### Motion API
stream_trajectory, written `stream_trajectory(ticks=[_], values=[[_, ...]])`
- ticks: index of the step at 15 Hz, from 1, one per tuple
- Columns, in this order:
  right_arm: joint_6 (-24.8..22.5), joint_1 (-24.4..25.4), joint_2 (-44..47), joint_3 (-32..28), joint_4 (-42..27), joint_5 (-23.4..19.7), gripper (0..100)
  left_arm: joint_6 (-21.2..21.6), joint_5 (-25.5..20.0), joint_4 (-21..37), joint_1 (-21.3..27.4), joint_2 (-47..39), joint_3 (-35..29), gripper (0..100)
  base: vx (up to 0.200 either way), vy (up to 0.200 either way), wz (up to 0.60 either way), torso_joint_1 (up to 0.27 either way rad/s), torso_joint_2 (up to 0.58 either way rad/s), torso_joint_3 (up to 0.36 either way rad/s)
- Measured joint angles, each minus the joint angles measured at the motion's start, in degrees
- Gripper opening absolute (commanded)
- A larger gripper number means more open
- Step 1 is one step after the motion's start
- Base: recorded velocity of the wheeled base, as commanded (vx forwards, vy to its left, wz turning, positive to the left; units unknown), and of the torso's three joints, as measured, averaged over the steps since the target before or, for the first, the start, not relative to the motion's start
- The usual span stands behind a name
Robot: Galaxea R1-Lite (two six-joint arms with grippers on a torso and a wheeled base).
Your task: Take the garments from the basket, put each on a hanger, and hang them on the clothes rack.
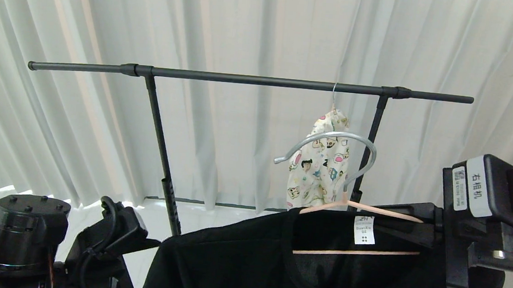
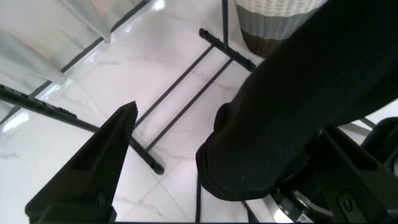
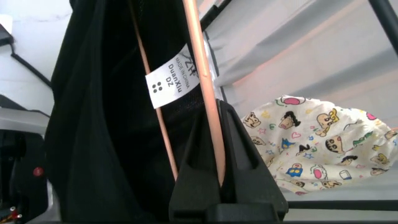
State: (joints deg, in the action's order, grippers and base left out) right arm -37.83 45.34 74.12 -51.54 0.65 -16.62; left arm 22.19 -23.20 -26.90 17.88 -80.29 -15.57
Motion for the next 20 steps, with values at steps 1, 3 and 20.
stream_trajectory(ticks=[1, 3, 20], values=[[0.0, 0.4, -0.2, 0.0, 0.0, 0.8, 0, 0.0, 0.0, 0.0, 0.0, -0.3, -0.1, 0, 0.000, 0.000, 0.00, 0.000, 0.00, 0.000], [0.1, 0.8, -0.6, 0.1, 0.0, 1.2, 0, 0.1, 0.0, 0.0, 0.0, -0.5, -0.2, 0, 0.000, 0.000, 0.00, 0.000, 0.00, 0.000], [8.3, 1.1, -3.6, 2.7, 5.3, 7.4, 0, 0.2, 10.8, 0.1, -5.4, -2.7, 1.2, 0, 0.000, 0.000, 0.00, 0.000, 0.00, 0.000]])
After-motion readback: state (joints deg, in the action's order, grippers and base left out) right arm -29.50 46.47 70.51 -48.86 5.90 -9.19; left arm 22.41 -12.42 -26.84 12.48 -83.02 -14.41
